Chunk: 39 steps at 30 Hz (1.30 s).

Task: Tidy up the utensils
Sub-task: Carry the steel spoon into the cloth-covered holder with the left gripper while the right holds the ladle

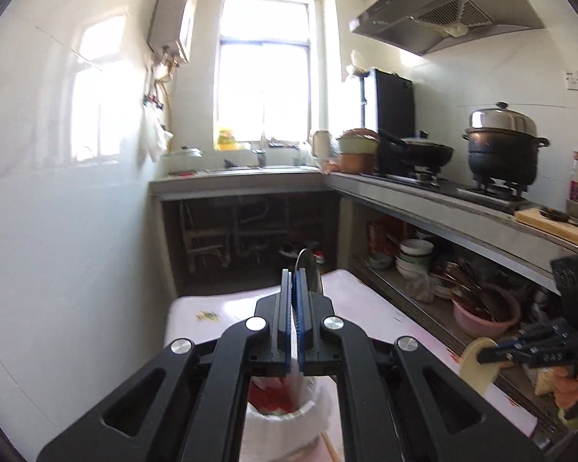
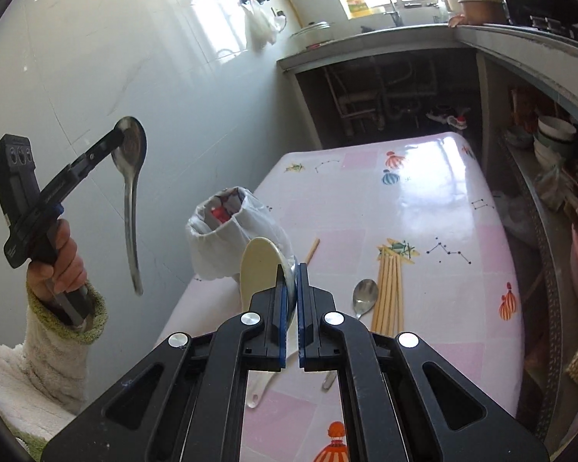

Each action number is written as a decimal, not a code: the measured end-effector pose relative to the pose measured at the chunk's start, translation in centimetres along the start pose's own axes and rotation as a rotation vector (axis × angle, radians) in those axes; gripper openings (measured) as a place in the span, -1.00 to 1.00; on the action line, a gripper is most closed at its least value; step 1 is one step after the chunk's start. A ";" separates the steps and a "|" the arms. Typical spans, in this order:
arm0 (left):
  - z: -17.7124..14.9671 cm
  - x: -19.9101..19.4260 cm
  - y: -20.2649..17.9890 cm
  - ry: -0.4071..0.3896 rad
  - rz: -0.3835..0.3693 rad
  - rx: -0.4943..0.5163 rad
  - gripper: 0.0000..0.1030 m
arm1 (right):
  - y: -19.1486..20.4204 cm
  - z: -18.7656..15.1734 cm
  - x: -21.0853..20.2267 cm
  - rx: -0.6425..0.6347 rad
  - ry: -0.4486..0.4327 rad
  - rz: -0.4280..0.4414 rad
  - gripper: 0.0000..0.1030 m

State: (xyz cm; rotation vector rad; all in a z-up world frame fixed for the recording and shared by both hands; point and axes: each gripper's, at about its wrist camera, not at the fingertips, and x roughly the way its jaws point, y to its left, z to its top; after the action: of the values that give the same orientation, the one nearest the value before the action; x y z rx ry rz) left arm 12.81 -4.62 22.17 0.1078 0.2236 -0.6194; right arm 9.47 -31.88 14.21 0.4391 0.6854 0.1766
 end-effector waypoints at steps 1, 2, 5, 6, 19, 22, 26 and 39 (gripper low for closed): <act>0.8 0.4 0.3 -0.022 0.039 0.004 -0.97 | -0.2 0.3 0.0 0.017 -0.002 0.011 -0.95; 1.4 0.9 0.8 -0.042 0.066 0.000 -0.97 | -0.4 0.4 0.2 0.031 -0.003 0.021 -0.95; 2.2 2.9 1.3 -0.088 0.165 0.028 -0.98 | -0.8 0.6 0.1 0.061 0.001 0.035 -0.95; 2.0 3.7 1.4 -0.091 0.192 0.045 -0.98 | -1.1 0.6 0.2 0.069 0.004 0.040 -0.95; -7.9 11.6 1.1 0.066 0.343 0.263 -0.97 | -3.5 0.0 2.7 0.140 0.068 0.069 -0.95; -9.5 11.4 0.3 0.086 0.337 0.322 -0.97 | -3.6 0.1 3.2 0.137 0.072 0.079 -0.95; -11.2 10.4 -0.7 0.092 0.345 0.400 -0.96 | -3.4 0.7 3.6 0.122 0.068 0.101 -0.95; -10.7 8.2 2.2 0.273 0.266 0.156 -0.81 | 1.5 10.0 1.1 -0.077 -0.103 0.163 -0.95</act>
State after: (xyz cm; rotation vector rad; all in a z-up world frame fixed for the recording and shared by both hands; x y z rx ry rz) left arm 18.70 -5.63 9.89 0.3683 0.4177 -0.3547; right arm 16.73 -33.53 21.16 0.4268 0.5402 0.3311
